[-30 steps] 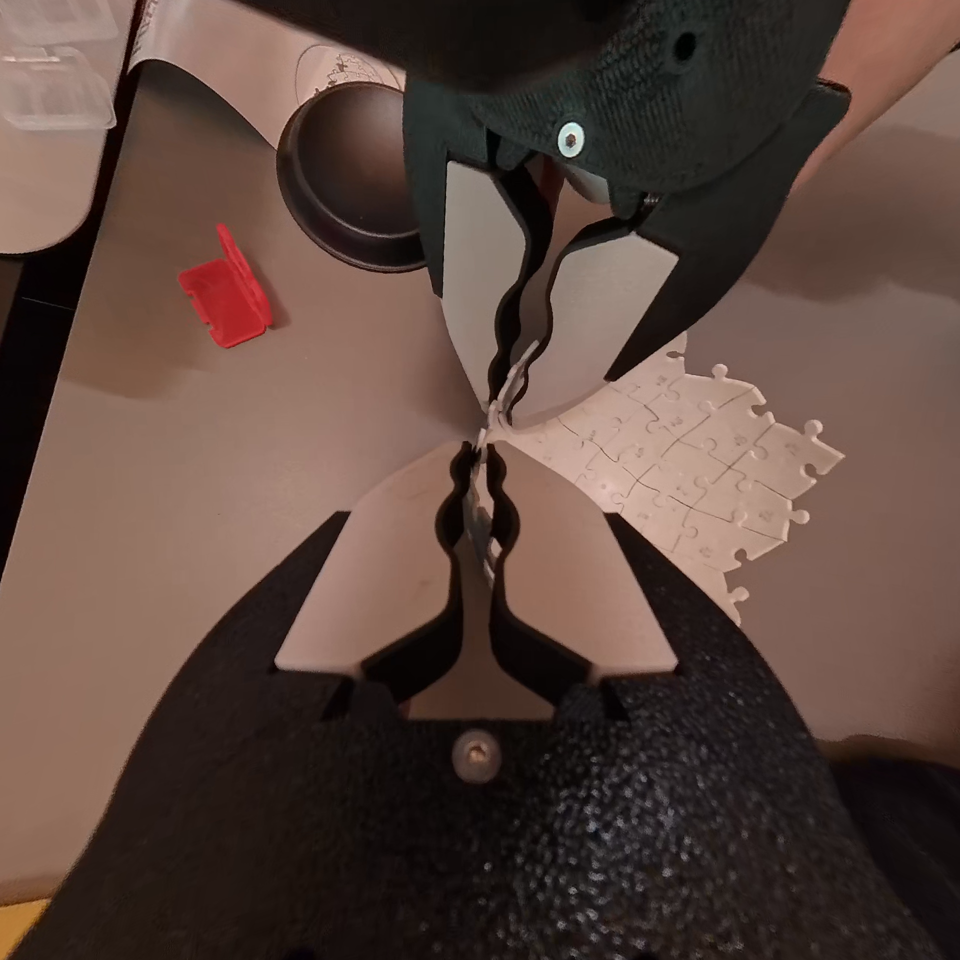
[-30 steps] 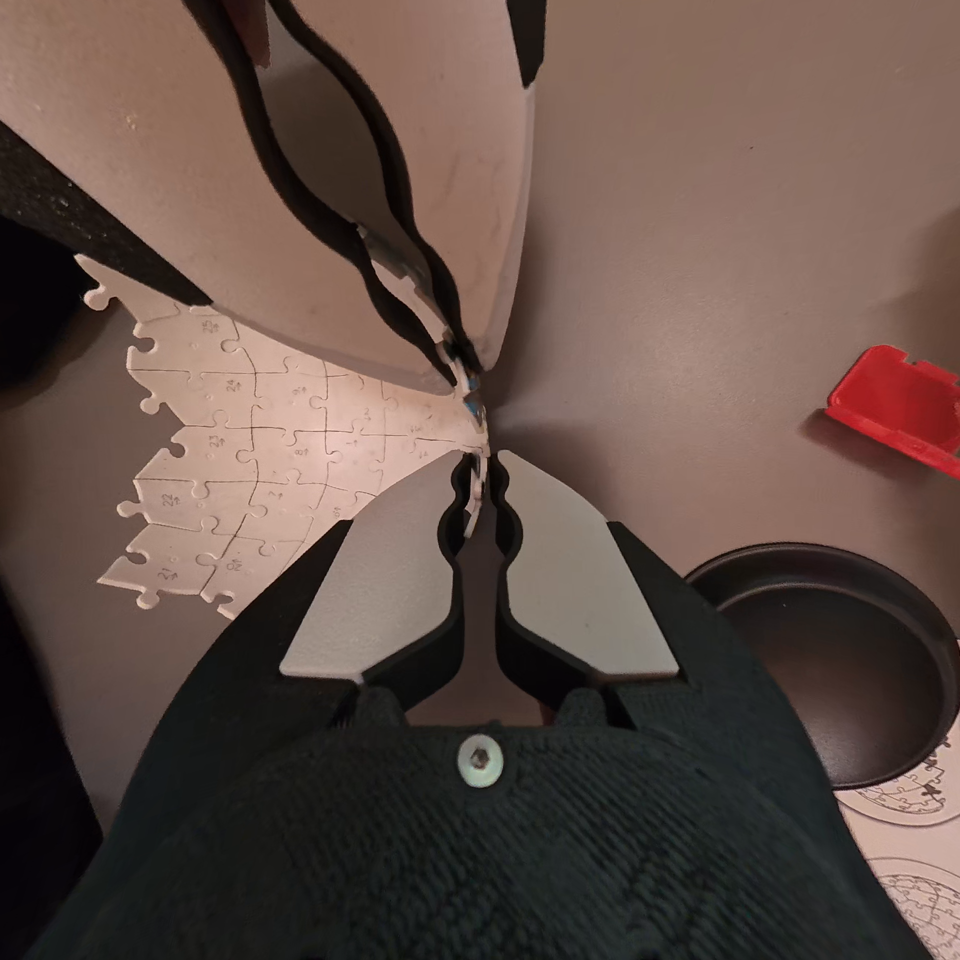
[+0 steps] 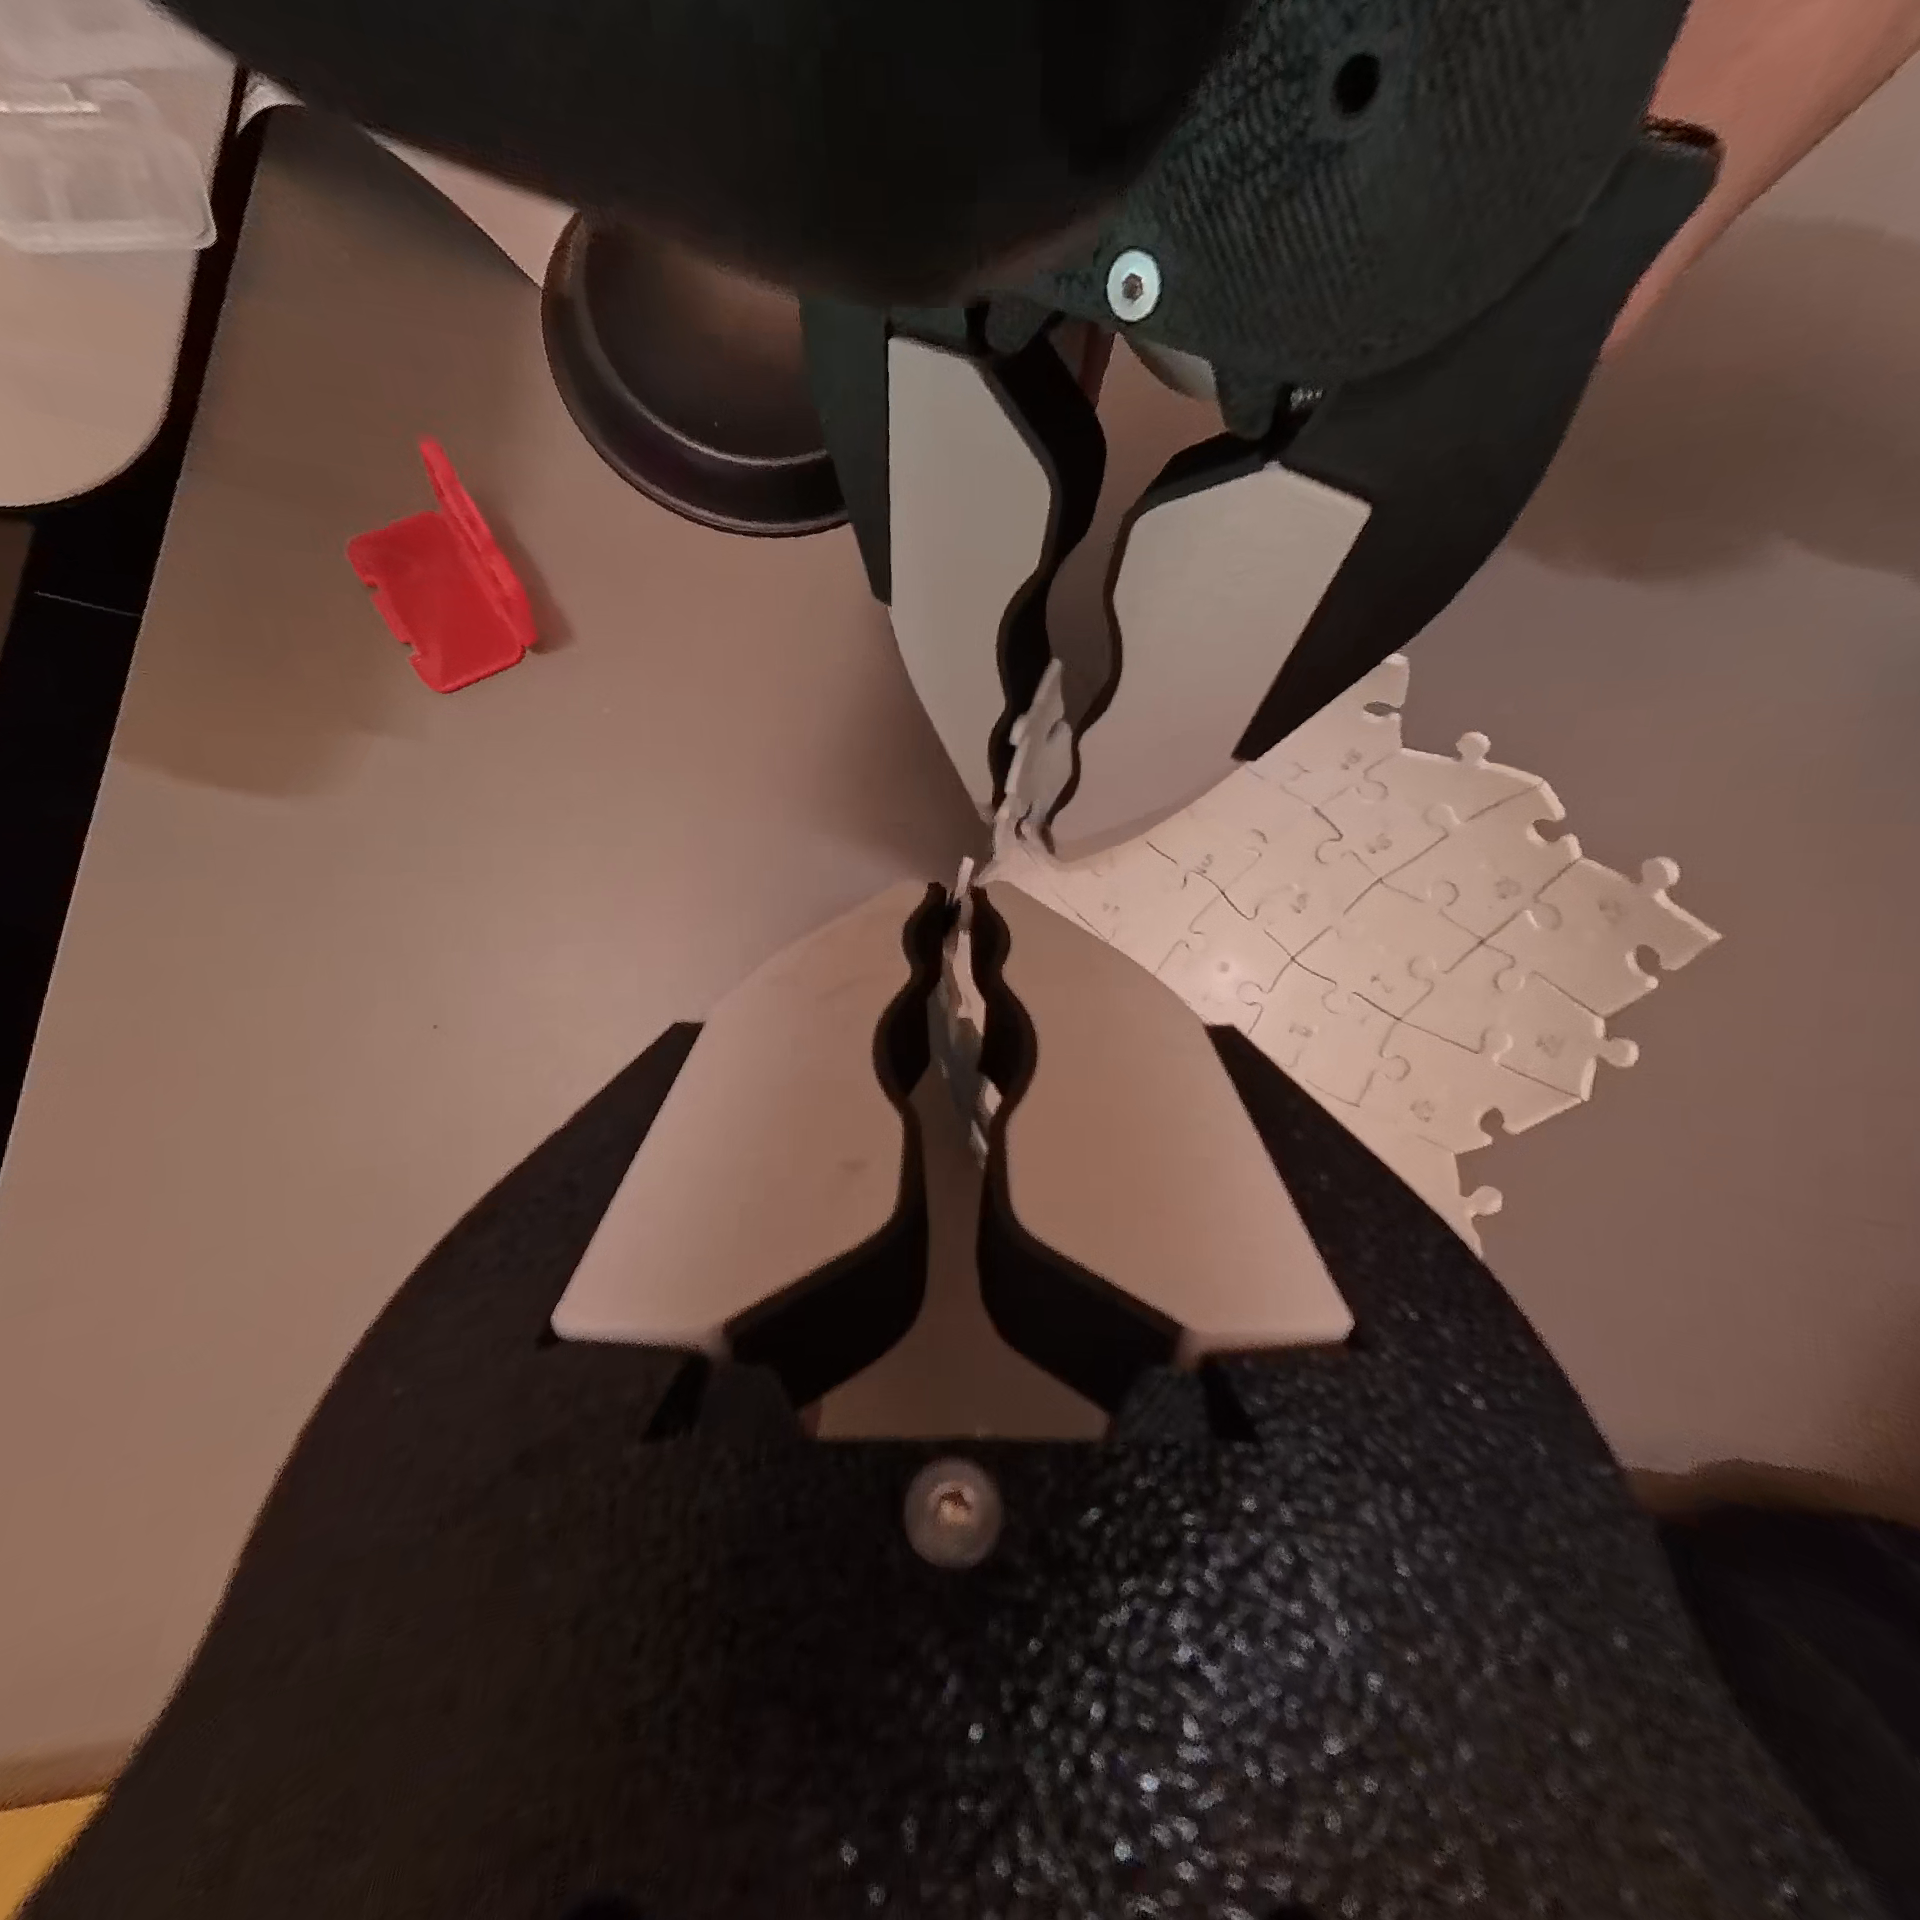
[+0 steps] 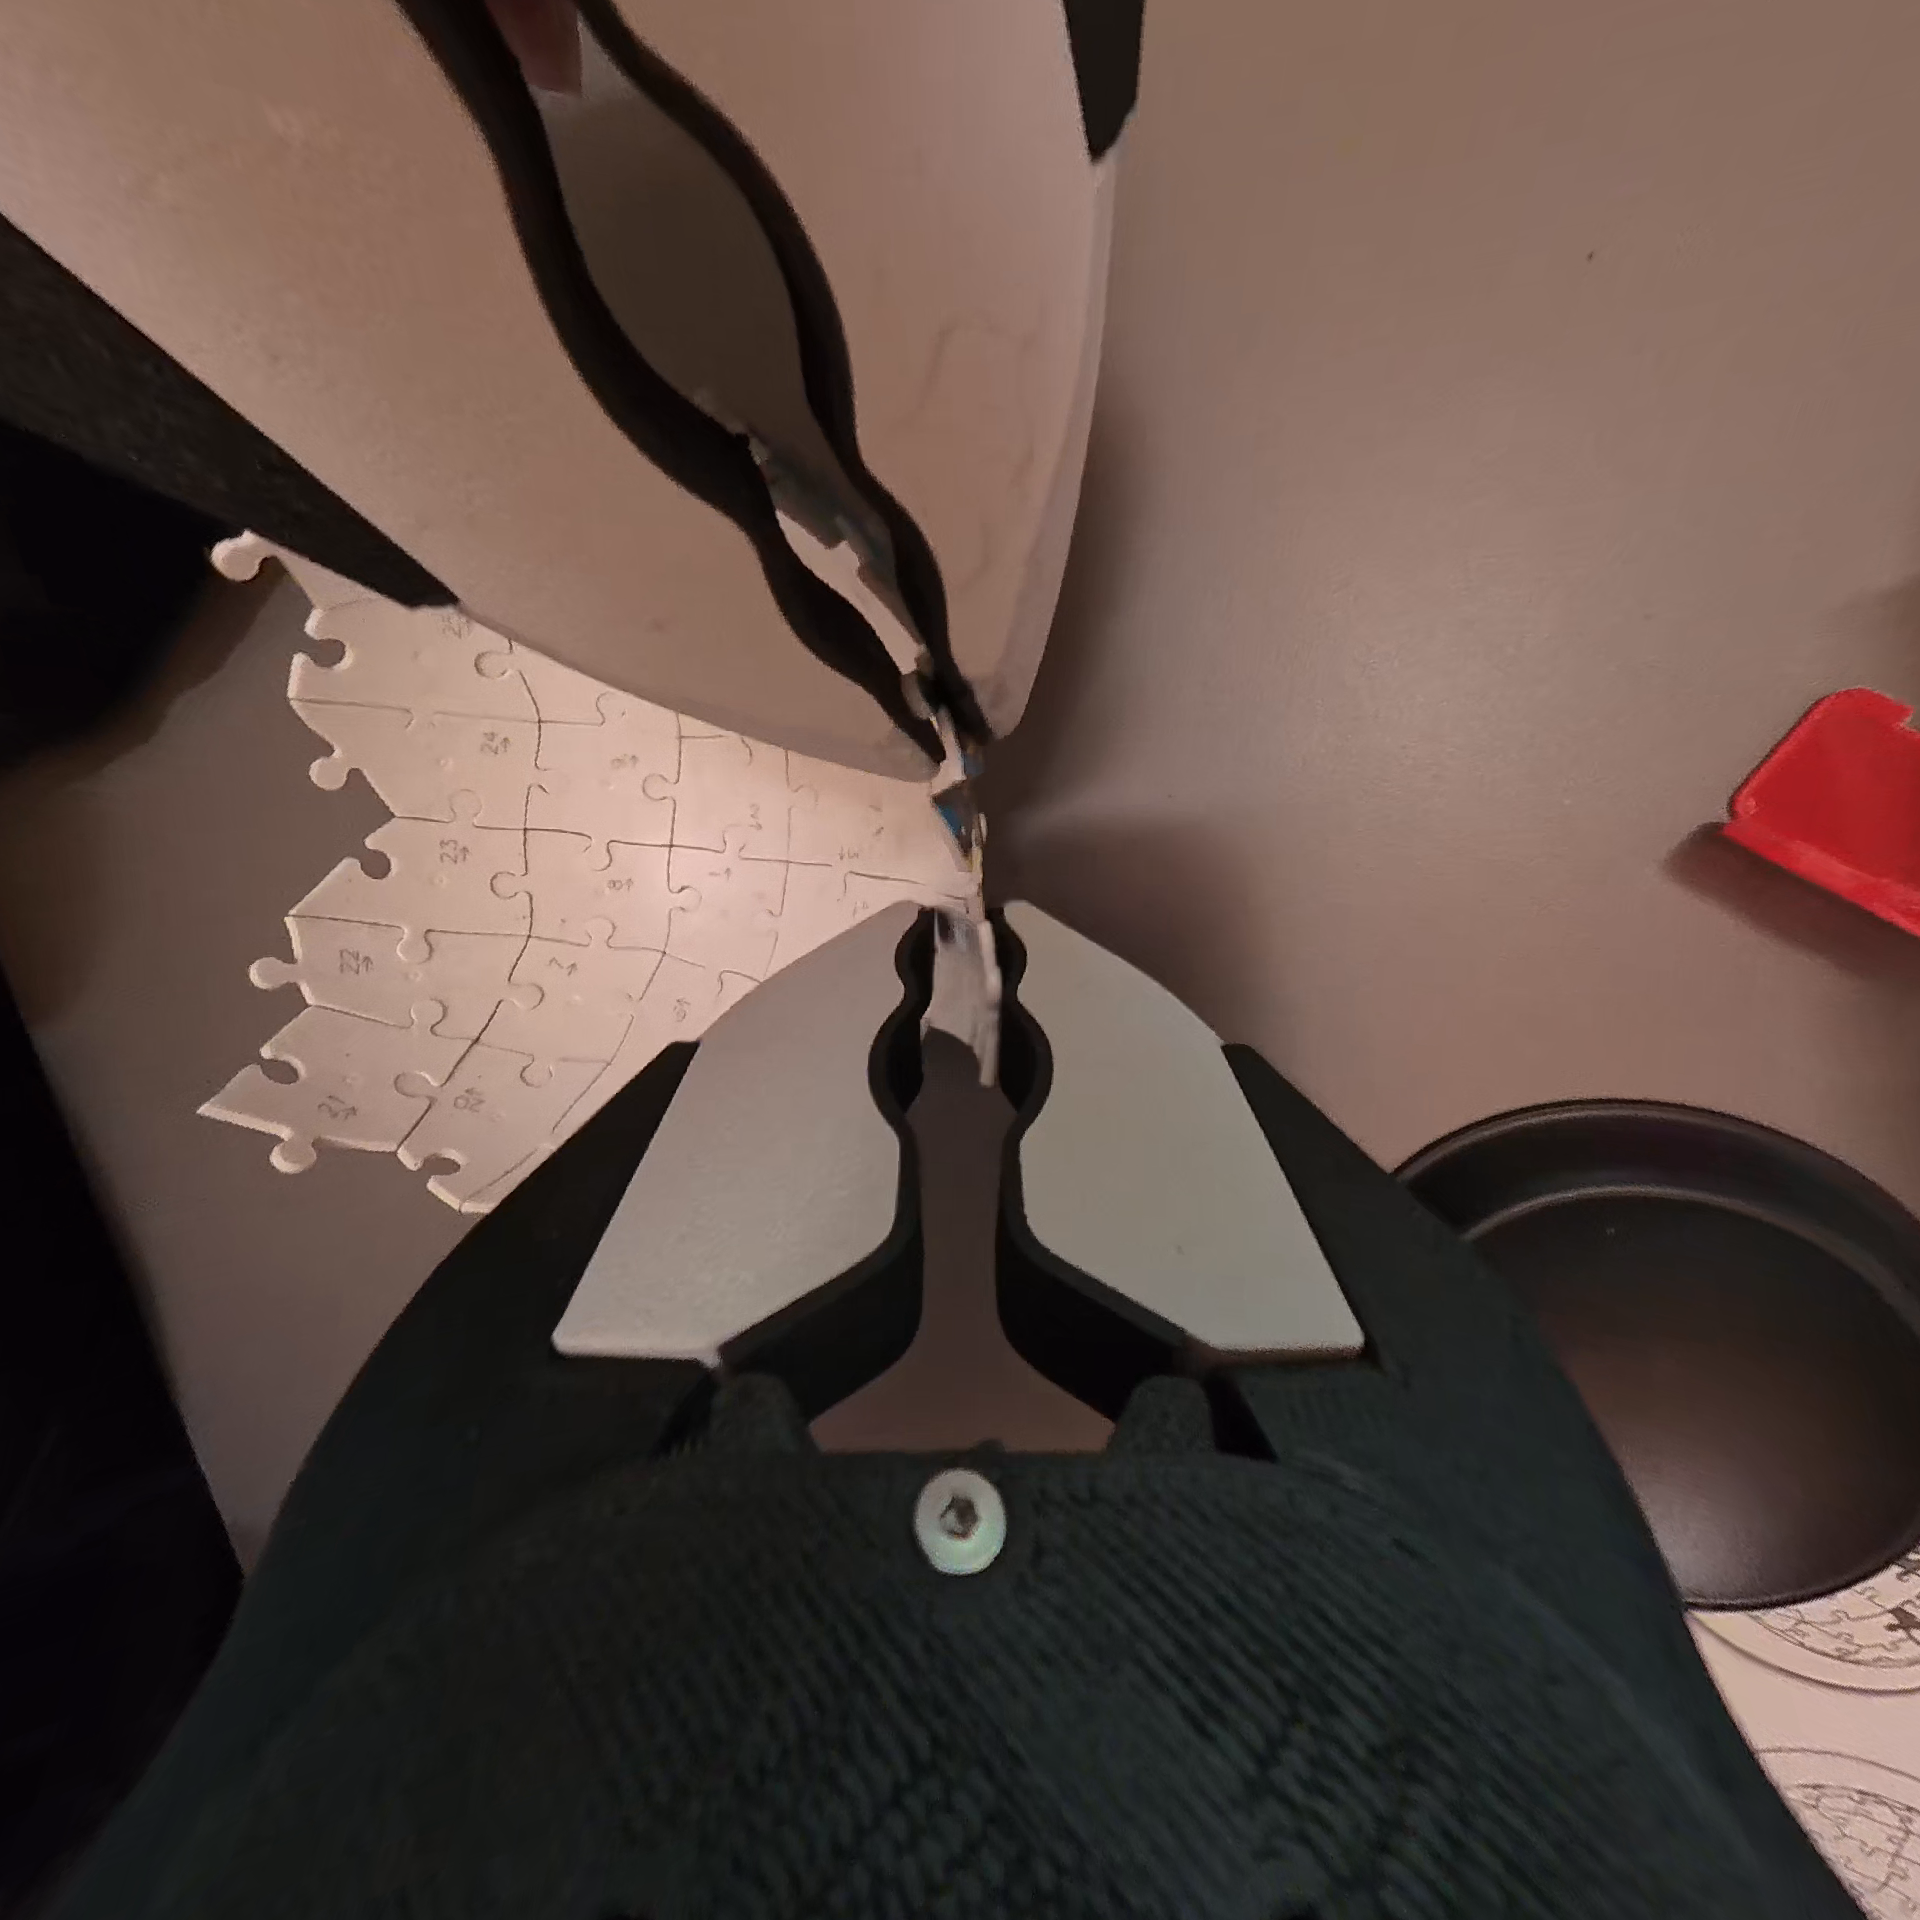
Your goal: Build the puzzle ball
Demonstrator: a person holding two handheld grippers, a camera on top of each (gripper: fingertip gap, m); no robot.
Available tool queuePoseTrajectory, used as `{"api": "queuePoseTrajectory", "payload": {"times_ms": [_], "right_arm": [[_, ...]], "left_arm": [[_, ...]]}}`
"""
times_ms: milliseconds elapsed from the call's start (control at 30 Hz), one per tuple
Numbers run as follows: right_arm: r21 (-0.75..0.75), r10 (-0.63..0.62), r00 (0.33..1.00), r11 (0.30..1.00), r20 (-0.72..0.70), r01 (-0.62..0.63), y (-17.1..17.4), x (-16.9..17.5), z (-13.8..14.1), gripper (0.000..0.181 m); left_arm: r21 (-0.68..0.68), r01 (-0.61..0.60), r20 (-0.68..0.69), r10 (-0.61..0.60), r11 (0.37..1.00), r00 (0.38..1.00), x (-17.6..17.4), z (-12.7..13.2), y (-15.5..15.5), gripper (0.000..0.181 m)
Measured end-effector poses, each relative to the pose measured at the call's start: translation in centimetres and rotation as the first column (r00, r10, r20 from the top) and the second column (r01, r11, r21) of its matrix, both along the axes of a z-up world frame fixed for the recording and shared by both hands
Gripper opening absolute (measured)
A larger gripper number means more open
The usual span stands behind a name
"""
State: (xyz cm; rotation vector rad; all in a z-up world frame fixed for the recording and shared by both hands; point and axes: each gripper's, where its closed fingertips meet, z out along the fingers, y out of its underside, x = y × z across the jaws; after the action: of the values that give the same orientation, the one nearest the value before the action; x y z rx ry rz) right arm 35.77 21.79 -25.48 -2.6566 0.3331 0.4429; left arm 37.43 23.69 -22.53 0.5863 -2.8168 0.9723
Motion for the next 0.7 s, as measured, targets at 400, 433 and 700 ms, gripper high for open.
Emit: {"api": "queuePoseTrajectory", "payload": {"times_ms": [400,433,700], "right_arm": [[0.021,-0.044,0.998,0.999,-0.039,0.045,-0.11,-0.05,-0.09,0.007],[0.023,-0.053,0.998,0.998,-0.041,0.054,-0.05,-0.08,-0.03,0.009],[0.007,-0.089,0.995,0.996,-0.053,0.089,-0.13,-0.46,-0.19,0.018]], "left_arm": [[0.003,-0.004,0.002,0.004,1.0,1.0,0.05,-0.02,0.01,0.003],[0.0,-0.005,0.0,0.005,1.0,1.0,0.05,-0.01,-0.03,0.003],[0.004,-0.005,-0.001,0.005,1.0,1.0,0.0,-0.01,-0.03,0.004]]}}
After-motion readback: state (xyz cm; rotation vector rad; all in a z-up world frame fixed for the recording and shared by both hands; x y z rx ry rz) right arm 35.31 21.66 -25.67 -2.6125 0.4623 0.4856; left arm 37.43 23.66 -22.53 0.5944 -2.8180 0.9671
